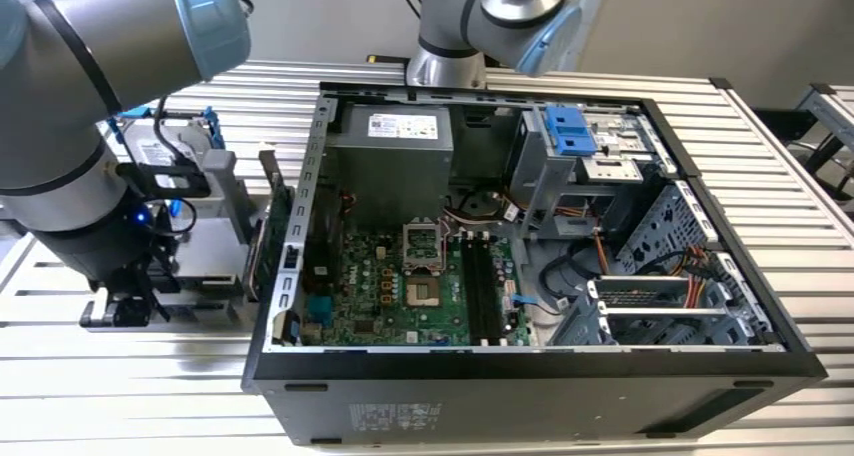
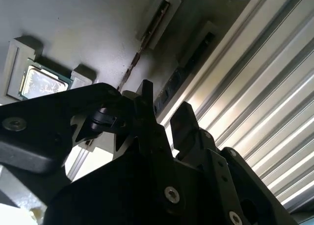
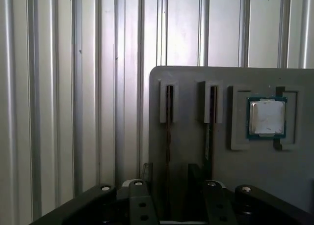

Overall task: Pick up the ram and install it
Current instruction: 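Pick up the ram and move it above insertion slot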

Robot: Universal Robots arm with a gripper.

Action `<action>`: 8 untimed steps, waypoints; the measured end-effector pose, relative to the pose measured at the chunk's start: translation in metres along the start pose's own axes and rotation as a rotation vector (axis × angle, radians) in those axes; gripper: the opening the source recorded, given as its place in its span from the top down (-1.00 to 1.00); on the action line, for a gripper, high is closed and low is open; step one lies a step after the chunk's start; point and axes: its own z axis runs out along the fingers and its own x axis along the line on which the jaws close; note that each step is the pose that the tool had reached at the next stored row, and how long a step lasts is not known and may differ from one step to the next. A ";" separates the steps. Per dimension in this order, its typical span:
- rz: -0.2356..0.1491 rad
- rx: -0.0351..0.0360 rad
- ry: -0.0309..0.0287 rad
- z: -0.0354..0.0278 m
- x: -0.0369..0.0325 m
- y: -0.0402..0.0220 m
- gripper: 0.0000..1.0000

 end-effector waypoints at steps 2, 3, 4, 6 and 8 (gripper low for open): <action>0.000 -0.0001 0.0001 0.0018 0.0001 0.0000 -1.00; 0.001 -0.0001 0.0001 0.0027 0.0001 0.0000 -1.00; 0.003 -0.0001 0.0000 0.0037 0.0002 0.0000 -1.00; 0.005 0.0000 0.0000 0.0056 0.0002 0.0000 -1.00; 0.007 -0.0002 0.0002 0.0066 0.0003 0.0000 -1.00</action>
